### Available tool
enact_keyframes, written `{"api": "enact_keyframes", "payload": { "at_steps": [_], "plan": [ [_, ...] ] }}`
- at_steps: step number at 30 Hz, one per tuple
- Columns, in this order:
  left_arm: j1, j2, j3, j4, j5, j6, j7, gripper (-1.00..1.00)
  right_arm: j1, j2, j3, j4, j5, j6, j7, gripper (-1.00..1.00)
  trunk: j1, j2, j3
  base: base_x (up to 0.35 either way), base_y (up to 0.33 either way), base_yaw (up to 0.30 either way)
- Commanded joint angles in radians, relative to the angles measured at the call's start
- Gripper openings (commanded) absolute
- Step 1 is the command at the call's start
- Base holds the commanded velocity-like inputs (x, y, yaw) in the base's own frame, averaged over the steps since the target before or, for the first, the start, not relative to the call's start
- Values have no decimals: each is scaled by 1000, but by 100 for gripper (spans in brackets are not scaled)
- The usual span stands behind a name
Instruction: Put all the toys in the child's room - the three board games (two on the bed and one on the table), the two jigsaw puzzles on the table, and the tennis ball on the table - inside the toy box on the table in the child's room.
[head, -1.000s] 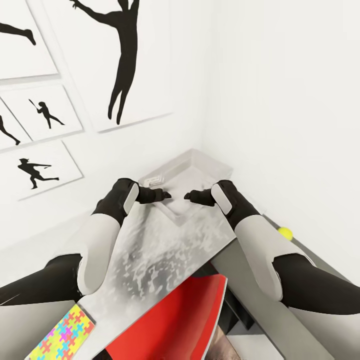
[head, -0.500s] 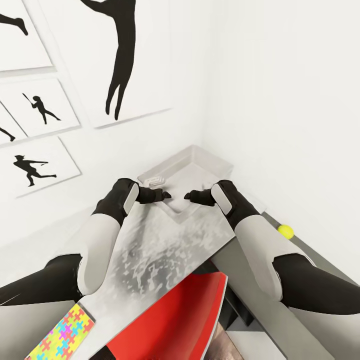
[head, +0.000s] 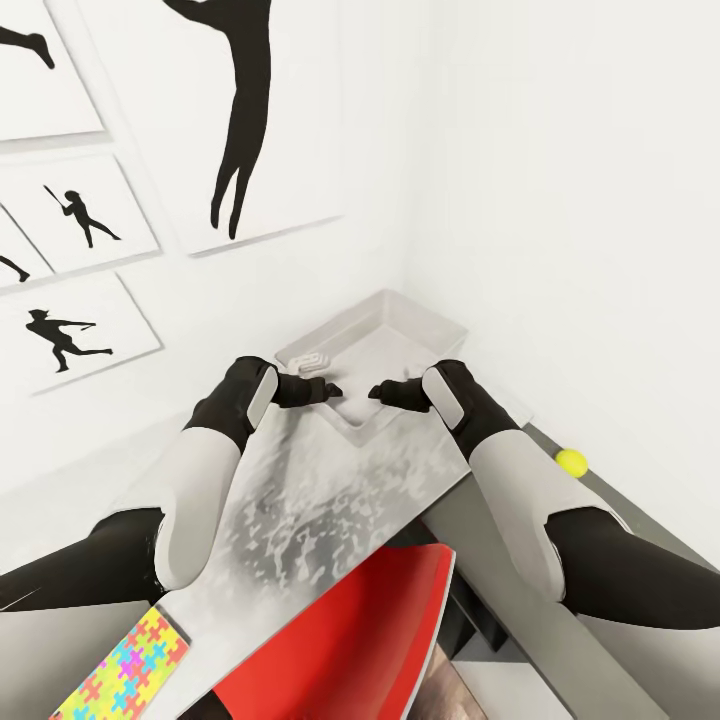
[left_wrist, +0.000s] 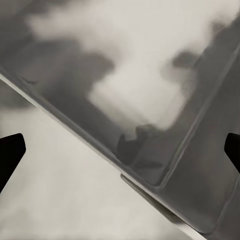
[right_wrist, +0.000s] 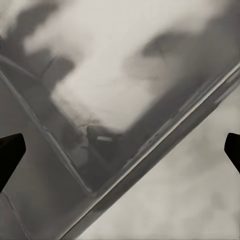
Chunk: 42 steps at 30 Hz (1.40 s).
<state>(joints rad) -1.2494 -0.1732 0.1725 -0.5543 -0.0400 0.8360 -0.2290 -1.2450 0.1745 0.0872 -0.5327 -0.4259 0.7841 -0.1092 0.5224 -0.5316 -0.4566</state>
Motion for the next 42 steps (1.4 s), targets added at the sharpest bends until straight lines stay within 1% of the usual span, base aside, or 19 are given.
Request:
{"api": "enact_keyframes", "payload": {
  "at_steps": [1,23,24,26,27,42],
  "plan": [
    [-1,-1,7,-1,-5,5,-4,100,-1,0,2,-1,-12,3,-10,100,0,-1,-1,0,0,0],
    [-1,-1,7,3,-3,2,0,100,-1,0,2,0,-10,6,-10,100,0,-1,-1,0,0,0],
    [-1,-1,7,4,-3,2,0,-100,-1,0,2,0,-10,6,-10,100,0,-1,-1,0,0,0],
    [-1,-1,7,4,-4,2,1,-100,-1,0,2,0,-10,6,-10,100,0,-1,-1,0,0,0],
    [-1,-1,6,4,-4,1,1,-100,-1,0,2,0,-10,6,-11,-100,0,-1,-1,0,0,0],
    [-1,-1,5,4,-5,3,2,-100,-1,0,0,-1,-15,4,-10,-100,0,-1,-1,0,0,0]
  ]
}}
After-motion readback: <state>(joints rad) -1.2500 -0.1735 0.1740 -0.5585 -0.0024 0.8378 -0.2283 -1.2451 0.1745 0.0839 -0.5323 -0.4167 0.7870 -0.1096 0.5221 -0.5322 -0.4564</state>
